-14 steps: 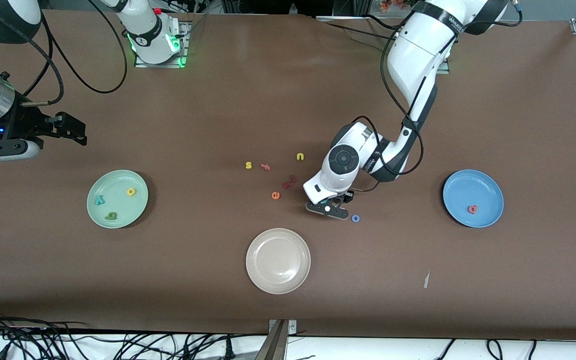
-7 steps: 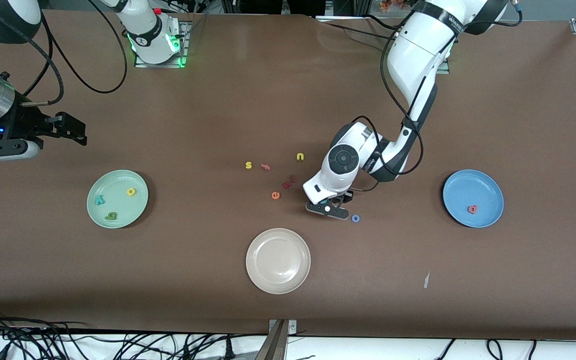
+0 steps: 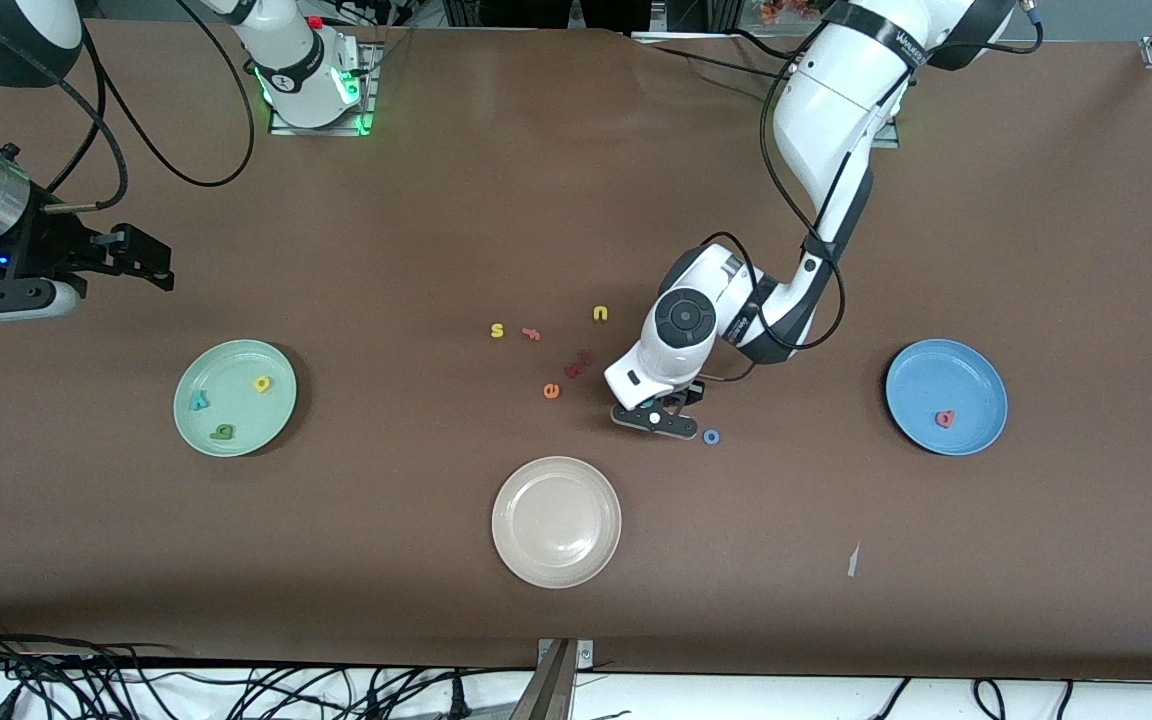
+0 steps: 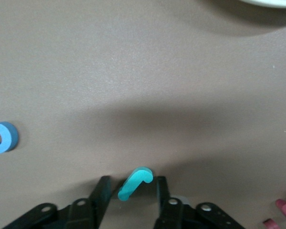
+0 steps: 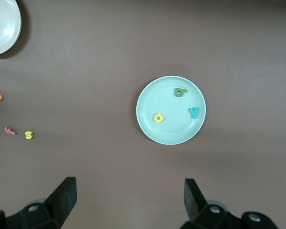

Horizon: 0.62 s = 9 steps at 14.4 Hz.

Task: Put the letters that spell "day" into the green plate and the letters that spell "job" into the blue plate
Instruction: 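Lower the left gripper onto the teal r and close on it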

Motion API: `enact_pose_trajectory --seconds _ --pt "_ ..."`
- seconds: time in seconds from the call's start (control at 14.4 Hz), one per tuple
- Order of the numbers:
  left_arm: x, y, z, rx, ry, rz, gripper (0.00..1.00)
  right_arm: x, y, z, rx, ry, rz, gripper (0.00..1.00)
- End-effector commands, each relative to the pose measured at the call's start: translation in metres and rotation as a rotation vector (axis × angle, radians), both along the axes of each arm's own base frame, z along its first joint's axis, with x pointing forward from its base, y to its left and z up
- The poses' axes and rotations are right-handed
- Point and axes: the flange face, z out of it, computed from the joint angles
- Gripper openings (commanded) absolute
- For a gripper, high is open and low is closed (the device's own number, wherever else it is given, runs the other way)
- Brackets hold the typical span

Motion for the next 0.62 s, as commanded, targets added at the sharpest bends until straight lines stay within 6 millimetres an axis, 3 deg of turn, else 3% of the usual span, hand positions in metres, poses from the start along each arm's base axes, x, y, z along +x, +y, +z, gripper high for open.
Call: enact_pose_trajectory --seconds 0.0,0.55 --pt "-0.0004 -0.0097 -0.0097 -0.004 0.003 0.012 0.38 -0.0006 0.0001 0.0031 -0.006 0.002 0.000 1.00" --pt "-0.0006 -0.0085 -0.0187 0.003 0.004 0.014 0.26 -0.0007 0.0011 0.0031 -0.006 0.002 -0.002 1.00"
